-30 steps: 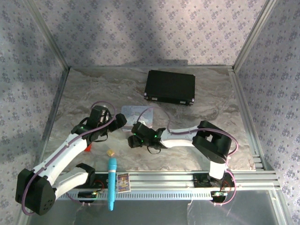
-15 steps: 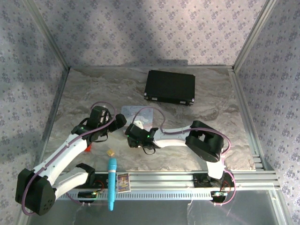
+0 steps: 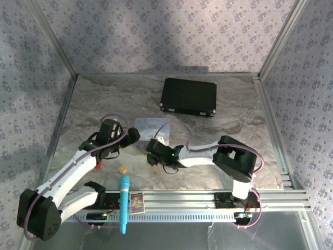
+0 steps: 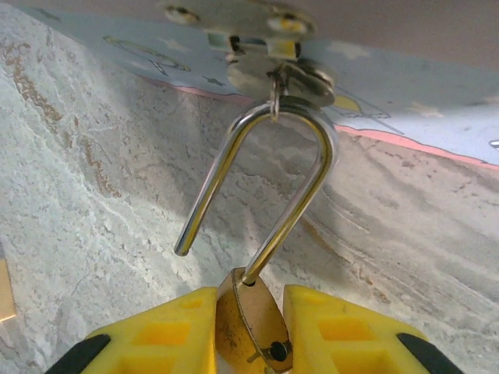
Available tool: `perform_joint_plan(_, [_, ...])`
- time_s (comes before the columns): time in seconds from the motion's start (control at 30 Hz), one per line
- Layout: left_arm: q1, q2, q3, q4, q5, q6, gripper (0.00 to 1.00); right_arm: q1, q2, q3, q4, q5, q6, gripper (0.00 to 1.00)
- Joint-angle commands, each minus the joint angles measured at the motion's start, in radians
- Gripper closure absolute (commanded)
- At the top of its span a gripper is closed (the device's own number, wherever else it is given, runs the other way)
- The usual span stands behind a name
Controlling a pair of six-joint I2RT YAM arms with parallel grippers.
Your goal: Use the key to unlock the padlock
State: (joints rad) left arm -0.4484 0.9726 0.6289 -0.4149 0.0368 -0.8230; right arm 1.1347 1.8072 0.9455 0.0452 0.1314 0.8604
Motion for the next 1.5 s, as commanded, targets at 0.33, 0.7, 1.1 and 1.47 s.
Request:
perform_joint_plan(0.33, [-0.087, 0.028, 0.098, -0.051, -0.092, 0.272, 0.00, -0.090, -0.111, -0.303, 0.249, -0.185, 0.094, 0.91])
perform_joint_plan(0.7, [-0.373, 0.321, 0.347, -0.203, -0.402, 0.893, 0.07, -0.190, -0.115, -0.422, 0.434, -0.377, 0.038, 0.97])
perform_joint_plan(1.1, [-0.418, 0.466, 0.298, -0.068, -0.323, 1.295, 0.22, -0.214, -0.094, -0.464, 0.530, -0.413, 0.056, 0.98])
perform_joint_plan(1.47, [-0.398, 0.595, 0.296, -0.118, -0.270, 1.278, 0.41, -0.221, -0.033, -0.487, 0.664, -0.418, 0.116, 0.99])
